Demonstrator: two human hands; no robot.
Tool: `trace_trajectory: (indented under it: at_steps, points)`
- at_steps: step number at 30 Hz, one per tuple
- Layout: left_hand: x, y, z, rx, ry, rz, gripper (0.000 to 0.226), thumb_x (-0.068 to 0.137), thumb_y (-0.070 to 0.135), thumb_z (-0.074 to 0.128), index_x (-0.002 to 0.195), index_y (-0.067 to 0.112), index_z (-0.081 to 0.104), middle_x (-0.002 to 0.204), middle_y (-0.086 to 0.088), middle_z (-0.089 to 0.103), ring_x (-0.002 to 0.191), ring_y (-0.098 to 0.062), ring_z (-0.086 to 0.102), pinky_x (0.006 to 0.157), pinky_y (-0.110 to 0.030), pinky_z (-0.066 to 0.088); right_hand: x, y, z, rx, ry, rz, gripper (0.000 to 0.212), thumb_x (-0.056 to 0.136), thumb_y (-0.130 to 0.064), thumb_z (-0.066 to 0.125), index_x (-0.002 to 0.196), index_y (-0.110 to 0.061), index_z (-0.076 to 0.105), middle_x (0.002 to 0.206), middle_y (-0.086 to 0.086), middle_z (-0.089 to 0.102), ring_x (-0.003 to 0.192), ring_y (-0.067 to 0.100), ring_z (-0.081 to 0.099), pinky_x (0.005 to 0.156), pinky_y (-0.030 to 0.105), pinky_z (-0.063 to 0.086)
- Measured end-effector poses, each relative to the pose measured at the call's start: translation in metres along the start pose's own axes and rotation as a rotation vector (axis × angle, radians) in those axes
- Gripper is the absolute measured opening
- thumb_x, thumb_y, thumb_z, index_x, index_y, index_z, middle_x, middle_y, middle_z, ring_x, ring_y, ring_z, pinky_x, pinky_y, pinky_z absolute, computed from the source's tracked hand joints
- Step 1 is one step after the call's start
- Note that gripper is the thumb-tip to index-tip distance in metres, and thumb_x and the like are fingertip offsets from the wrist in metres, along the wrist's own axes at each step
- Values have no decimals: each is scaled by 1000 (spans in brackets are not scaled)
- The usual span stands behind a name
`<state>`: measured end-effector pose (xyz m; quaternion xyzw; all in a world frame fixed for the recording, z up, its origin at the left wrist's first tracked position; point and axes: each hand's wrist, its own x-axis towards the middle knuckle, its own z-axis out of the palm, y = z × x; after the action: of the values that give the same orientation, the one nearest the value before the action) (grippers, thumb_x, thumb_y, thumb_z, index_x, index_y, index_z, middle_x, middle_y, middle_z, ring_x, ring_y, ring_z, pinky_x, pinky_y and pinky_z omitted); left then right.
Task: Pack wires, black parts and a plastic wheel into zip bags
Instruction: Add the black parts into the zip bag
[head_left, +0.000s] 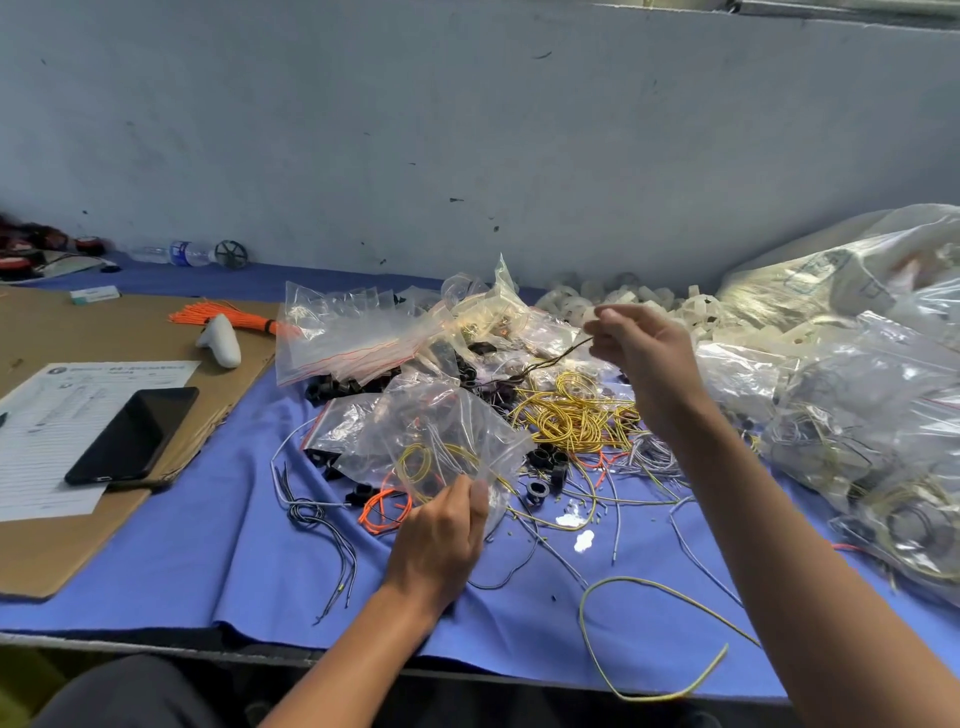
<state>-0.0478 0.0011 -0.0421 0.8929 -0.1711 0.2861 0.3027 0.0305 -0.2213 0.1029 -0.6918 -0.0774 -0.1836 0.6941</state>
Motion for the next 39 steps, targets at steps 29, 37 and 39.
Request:
trace_trajectory:
  at_steps: [29,37,39]
  points:
    - [0,2,1,3,0,5,54,101,46,21,78,7,52,63,-14,61,59,-46,58,47,-39,37,-52,102,-103,-1233,-207,238,22,88,-15,58,106,-22,70,103,7,71,98,27,64,76,30,46]
    - [-1,1,1,-2,0,10,50,102,44,24,78,11,52,62,-11,60,57,-45,58,47,-33,30,-52,113,-98,-1294,-243,182,28,89,-10,56,114,-21,62,110,10,62,100,30,57,71,30,37]
    - [-1,1,1,-19,-7,6,50,102,44,23,77,11,51,61,-10,59,56,-43,58,47,-33,30,-52,114,-98,-1300,-222,194,29,88,-9,55,115,-18,62,111,11,64,102,30,57,71,30,36]
